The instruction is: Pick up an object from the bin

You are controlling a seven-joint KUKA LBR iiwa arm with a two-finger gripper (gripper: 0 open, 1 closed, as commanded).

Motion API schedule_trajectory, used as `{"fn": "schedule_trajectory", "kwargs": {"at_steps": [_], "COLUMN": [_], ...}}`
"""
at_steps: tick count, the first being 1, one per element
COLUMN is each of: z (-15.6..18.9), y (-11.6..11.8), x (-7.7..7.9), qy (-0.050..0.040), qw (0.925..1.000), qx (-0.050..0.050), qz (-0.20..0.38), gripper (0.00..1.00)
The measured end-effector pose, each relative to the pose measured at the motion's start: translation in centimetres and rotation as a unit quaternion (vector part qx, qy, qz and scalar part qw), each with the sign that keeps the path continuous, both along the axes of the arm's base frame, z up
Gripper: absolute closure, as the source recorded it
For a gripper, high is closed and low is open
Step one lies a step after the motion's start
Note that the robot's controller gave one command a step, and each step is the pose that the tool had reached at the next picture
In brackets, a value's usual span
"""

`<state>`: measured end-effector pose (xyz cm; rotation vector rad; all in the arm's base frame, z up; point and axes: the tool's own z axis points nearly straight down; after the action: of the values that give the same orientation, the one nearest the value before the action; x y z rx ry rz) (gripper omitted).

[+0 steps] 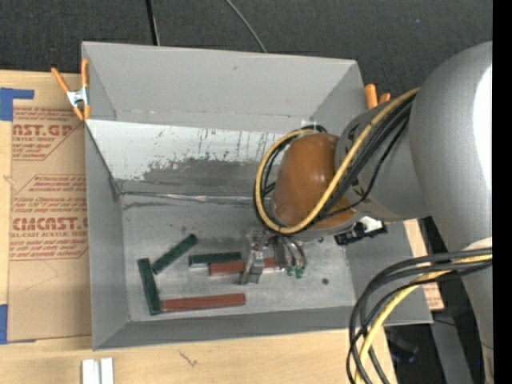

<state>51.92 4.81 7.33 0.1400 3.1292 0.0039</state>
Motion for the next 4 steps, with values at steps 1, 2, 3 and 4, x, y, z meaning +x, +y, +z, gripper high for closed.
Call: {"fn": "schedule_trajectory", "kwargs": {"at_steps": [1,2,3,4], "z": [0.0,0.1,0.8,2.7], "y": [0.0,0.0,-0.1,-3.8], "x": [0.0,0.0,-0.3,-0.6], "qy": [0.0000,0.0002,0.0032,0.0008], "qw": [1.0000,1.0000,1.0000,0.9969], "qx": [0.000,0.000,0.000,-0.003], "qz": [0.000,0.000,0.005,0.079], "gripper": [1.00,1.00,1.00,1.00]}}
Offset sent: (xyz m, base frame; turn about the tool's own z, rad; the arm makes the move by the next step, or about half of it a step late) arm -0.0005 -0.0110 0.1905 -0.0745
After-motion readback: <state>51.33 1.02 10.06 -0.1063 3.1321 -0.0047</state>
